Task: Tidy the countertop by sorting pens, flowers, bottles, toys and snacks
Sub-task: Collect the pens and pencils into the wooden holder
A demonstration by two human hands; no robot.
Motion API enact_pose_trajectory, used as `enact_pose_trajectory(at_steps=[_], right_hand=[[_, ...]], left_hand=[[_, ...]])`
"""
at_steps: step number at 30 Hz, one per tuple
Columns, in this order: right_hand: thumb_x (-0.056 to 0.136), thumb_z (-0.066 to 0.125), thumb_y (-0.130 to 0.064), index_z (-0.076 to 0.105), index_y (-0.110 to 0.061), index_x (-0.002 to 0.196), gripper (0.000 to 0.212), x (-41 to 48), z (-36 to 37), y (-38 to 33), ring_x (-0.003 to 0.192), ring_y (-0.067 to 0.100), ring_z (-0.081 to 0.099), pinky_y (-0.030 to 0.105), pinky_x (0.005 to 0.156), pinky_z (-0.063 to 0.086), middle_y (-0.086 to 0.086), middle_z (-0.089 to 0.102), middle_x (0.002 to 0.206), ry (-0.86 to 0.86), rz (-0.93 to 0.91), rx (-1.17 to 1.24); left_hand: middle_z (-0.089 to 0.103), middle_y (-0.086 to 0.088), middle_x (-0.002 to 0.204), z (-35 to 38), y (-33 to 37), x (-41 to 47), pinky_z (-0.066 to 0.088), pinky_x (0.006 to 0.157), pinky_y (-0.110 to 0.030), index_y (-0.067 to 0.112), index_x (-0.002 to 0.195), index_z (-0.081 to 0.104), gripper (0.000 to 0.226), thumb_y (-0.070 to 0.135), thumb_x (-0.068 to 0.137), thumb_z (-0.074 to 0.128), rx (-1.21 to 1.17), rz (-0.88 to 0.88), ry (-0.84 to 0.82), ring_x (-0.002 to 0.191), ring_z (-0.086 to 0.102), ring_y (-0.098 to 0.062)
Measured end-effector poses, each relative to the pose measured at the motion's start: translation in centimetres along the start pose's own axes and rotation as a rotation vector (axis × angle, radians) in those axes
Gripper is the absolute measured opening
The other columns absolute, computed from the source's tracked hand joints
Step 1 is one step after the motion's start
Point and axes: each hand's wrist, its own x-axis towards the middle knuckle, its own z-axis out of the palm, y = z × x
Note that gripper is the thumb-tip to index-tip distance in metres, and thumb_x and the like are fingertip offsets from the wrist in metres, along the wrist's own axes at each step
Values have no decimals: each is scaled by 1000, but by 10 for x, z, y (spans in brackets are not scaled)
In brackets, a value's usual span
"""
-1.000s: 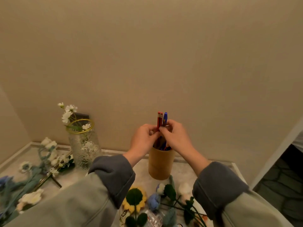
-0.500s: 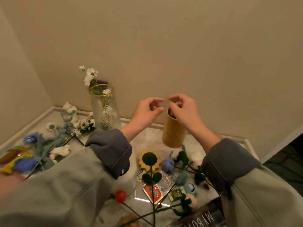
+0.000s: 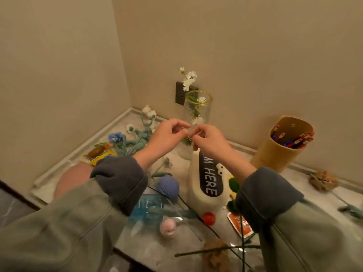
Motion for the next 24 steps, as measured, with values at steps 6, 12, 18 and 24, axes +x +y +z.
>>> enact_pose_trajectory(at_steps=[6, 12, 18, 24], right_hand=[[90, 51, -14, 62, -16, 90, 11, 29, 59, -26, 43, 8, 50, 24, 45, 41, 2, 67, 64, -134, 43, -15], [89, 50, -12, 60, -16, 101, 16, 60, 95, -37, 50, 14, 55, 30, 52, 46, 8, 72, 78, -154, 66, -115], [90, 50, -18, 61, -18, 106, 20, 90, 119, -32, 74, 25, 65, 43, 70, 55, 3, 66, 83, -130, 112, -221], [90, 43, -5, 62, -21, 117, 37, 118, 137, -32, 109, 19, 59, 31, 89, 47, -2, 63, 117, -73, 105, -266]], left_hand=[[69, -2, 85, -68, -54, -2, 53, 76, -31, 28, 93, 67, 16, 14, 86, 65, 12, -100, 68, 80, 65, -16], [69, 1, 87, -114, -98, 5, 47, 73, -25, 27, 95, 68, 17, 14, 86, 65, 50, -155, 96, 77, 61, -7], [68, 8, 90, -138, -124, 26, 49, 79, -25, 29, 96, 67, 16, 16, 87, 63, 86, -174, 58, 84, 61, -6], [66, 4, 96, -133, -144, 57, 52, 89, -29, 20, 105, 65, 23, 5, 88, 60, 117, -146, -159, 98, 65, -14]])
